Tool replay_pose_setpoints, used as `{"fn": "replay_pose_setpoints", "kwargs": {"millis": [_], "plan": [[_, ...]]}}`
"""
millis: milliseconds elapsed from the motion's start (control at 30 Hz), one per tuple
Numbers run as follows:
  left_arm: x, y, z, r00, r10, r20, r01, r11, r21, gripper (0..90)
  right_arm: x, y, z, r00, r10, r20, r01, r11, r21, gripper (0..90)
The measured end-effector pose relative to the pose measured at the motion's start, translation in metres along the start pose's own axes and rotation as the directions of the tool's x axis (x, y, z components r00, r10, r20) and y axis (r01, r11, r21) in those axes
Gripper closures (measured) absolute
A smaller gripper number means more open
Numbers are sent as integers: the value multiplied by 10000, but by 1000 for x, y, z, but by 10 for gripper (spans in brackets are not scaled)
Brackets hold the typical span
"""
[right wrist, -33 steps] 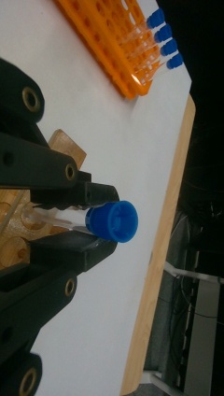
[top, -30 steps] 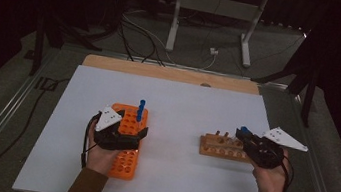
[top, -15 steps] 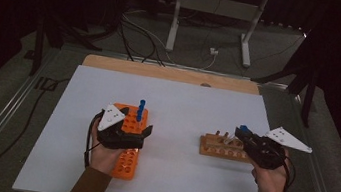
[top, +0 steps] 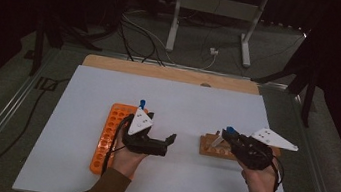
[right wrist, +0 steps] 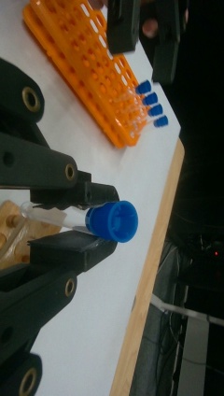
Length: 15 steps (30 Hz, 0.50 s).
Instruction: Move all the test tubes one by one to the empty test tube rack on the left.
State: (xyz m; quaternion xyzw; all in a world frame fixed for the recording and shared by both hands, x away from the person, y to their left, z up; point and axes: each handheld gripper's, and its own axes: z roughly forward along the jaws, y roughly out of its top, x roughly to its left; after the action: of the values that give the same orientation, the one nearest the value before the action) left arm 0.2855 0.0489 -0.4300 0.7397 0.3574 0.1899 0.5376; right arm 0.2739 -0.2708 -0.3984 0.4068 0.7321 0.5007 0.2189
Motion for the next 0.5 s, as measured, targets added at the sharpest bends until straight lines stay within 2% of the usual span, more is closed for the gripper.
{"fn": "replay_pose_setpoints", "kwargs": {"millis": [200,367,500], "plan": [[-22,3,19,9978,354,558,-368,9990,250,59,9,1,5,9992,-1,-410,5,10000,94,767],[-40,4,35,9927,724,968,-773,9959,480,73,17,1,7,9978,-116,-660,124,9998,125,766],[-53,6,43,9885,1027,1113,-1084,9930,470,107,22,1,10,9963,-185,-836,203,9996,204,766]]}}
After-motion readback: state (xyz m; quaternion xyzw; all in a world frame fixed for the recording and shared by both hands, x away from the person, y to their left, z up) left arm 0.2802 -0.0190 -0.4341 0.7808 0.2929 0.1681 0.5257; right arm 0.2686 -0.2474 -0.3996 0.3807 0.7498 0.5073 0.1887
